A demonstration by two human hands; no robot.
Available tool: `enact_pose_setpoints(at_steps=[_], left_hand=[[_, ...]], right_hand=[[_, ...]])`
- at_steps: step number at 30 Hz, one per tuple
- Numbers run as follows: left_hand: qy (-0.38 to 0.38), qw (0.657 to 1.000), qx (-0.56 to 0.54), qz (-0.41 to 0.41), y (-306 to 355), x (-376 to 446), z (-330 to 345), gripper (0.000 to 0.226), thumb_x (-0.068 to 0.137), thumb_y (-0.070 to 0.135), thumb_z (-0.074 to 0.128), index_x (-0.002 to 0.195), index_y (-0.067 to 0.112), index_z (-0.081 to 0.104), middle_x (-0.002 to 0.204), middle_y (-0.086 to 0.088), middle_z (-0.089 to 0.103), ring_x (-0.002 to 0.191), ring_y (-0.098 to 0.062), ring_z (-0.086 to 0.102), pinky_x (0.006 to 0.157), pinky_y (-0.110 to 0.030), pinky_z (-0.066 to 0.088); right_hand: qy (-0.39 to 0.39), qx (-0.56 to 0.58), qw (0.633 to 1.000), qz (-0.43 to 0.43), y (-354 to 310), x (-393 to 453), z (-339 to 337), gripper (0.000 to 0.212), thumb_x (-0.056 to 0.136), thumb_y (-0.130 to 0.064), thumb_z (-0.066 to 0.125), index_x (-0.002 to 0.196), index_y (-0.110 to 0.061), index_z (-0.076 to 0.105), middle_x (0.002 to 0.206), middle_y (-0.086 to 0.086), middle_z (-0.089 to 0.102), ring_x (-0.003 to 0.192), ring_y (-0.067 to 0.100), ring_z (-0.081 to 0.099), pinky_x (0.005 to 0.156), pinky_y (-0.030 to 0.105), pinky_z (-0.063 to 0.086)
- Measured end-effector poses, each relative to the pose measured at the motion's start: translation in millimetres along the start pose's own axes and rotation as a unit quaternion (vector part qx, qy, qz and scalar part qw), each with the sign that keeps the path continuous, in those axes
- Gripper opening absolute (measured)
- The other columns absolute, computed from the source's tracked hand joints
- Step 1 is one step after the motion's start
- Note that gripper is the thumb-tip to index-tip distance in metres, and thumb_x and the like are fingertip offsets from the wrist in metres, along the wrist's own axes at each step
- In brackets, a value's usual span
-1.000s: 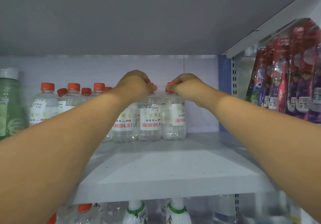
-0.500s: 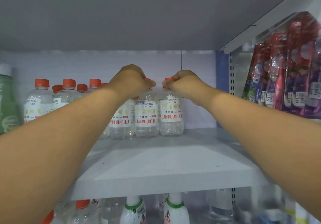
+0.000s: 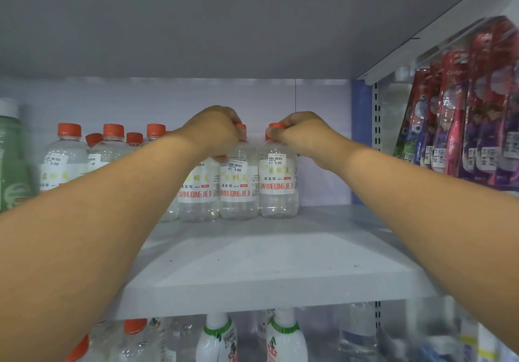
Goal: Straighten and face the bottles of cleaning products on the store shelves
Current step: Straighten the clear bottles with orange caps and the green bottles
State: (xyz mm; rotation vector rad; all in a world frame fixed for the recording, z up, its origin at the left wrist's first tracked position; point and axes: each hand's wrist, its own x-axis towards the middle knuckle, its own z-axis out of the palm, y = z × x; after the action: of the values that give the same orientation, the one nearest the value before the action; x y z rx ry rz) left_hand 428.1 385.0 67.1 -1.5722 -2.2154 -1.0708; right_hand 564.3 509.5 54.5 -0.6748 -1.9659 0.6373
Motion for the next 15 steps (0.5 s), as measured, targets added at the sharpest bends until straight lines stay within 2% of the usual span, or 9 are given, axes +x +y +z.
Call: enact_pose_setpoints(at_steps=[2, 4, 6, 9, 12, 15], left_hand=[[-0.007, 0.999, -0.032, -0.012, 0.5, -1.6, -0.5, 0.024, 0.105, 0.02, 0.056, 0.129, 0.02, 0.061, 0.094, -0.003, 0.069, 0.077, -0.03, 0.074, 0.092, -0.044, 0.06], [-0.002, 0.999, -0.051, -0.01, -0.9, -4.2, 0.1, 0.025, 0.104, 0.03, 0.058, 0.124, 0.016, 0.06, 0.086, -0.005, 0.072, 0.068, -0.028, 0.073, 0.091, -0.042, 0.061], [0.002, 0.999, -0.047, -0.013, -3.2, -5.2, 1.1, 0.036, 0.101, 0.039, 0.061, 0.118, 0.007, 0.062, 0.081, -0.012, 0.075, 0.069, -0.028, 0.075, 0.092, -0.04, 0.06], [-0.001, 0.999, -0.045, -0.022, -3.9, -4.4, 1.7, 0.043, 0.102, 0.038, 0.061, 0.121, -0.001, 0.065, 0.086, -0.022, 0.077, 0.071, -0.027, 0.072, 0.094, -0.04, 0.058], [0.002, 0.998, -0.052, -0.024, -4.0, -3.5, 3.1, 0.041, 0.101, 0.038, 0.063, 0.119, 0.002, 0.065, 0.088, -0.024, 0.077, 0.078, -0.031, 0.075, 0.095, -0.04, 0.058], [0.012, 0.998, -0.046, -0.034, -6.1, -0.7, 3.3, 0.04, 0.098, 0.042, 0.066, 0.117, 0.007, 0.065, 0.085, -0.02, 0.078, 0.084, -0.031, 0.078, 0.096, -0.042, 0.058]], right_hand=[[-0.01, 0.02, 1.0, 0.006, 0.3, -0.3, -2.1, 0.036, 0.091, -0.045, 0.073, 0.11, -0.014, 0.072, 0.105, -0.002, 0.076, 0.097, 0.018, 0.071, 0.081, 0.035, 0.06], [-0.016, 0.033, 0.999, 0.01, 0.9, -1.0, -3.0, 0.033, 0.091, -0.041, 0.074, 0.109, -0.013, 0.072, 0.102, 0.0, 0.077, 0.097, 0.02, 0.073, 0.085, 0.039, 0.062], [-0.014, 0.032, 0.999, 0.008, 1.2, -1.5, -2.4, 0.026, 0.093, -0.035, 0.074, 0.105, -0.013, 0.073, 0.101, 0.001, 0.078, 0.096, 0.021, 0.074, 0.086, 0.041, 0.062], [-0.018, 0.025, 0.999, 0.008, 1.1, -3.0, -2.5, 0.021, 0.094, -0.033, 0.073, 0.101, -0.014, 0.072, 0.101, 0.002, 0.077, 0.096, 0.022, 0.074, 0.087, 0.041, 0.062], [-0.024, 0.024, 0.999, 0.013, 2.4, -3.0, -3.7, 0.019, 0.094, -0.034, 0.072, 0.102, -0.016, 0.072, 0.102, 0.001, 0.077, 0.096, 0.02, 0.073, 0.085, 0.039, 0.061], [-0.023, 0.027, 0.999, 0.009, 3.4, -3.0, -3.0, 0.015, 0.095, -0.034, 0.072, 0.099, -0.019, 0.071, 0.096, -0.005, 0.076, 0.092, 0.016, 0.072, 0.078, 0.033, 0.059]])
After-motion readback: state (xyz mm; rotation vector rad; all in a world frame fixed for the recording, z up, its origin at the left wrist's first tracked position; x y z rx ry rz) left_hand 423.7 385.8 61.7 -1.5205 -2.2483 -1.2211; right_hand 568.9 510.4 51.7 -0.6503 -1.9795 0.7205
